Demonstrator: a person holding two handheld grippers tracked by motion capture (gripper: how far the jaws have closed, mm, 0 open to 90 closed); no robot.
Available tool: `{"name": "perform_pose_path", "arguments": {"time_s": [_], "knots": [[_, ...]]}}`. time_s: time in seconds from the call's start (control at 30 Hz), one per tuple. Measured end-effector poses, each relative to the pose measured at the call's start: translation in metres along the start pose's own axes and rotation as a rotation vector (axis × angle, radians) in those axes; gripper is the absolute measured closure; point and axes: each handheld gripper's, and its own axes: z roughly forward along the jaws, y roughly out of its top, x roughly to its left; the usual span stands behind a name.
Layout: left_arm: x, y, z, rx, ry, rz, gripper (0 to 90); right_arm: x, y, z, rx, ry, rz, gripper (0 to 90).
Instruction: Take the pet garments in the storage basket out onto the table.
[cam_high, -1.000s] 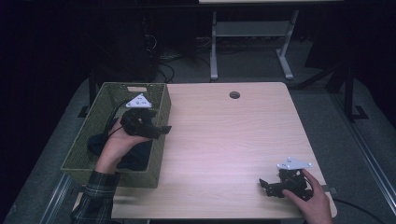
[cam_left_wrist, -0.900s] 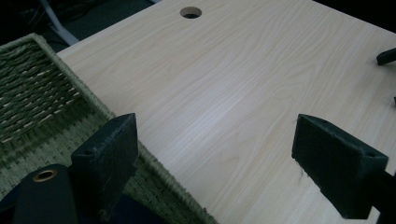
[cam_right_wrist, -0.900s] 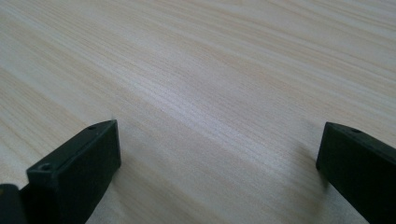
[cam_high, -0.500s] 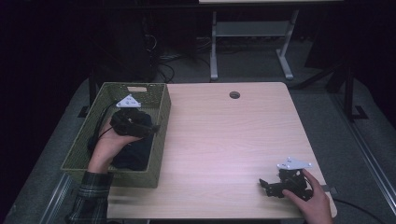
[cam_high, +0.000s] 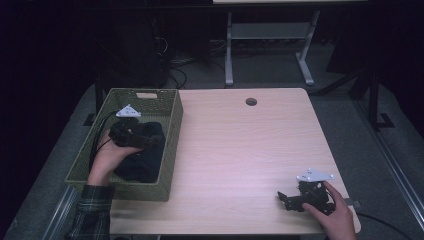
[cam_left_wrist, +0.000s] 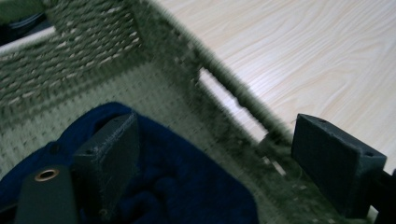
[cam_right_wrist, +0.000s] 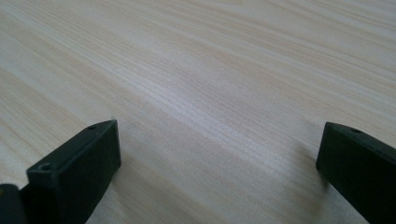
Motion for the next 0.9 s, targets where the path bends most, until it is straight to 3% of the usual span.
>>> {"name": "perform_pose_path", "arguments": {"time_s": [0.37, 0.9], "knots": [[0.016, -0.017, 0.012, 0.060, 0.013, -0.045, 17.0, 0.000, 0.000, 0.000, 0.000, 0.000, -0.001, 0.0], [0.028, -0.033, 0.033, 0.175, 0.035, -0.065, 17.0, 0.000, 0.000, 0.000, 0.000, 0.000, 0.000, 0.0]]}}
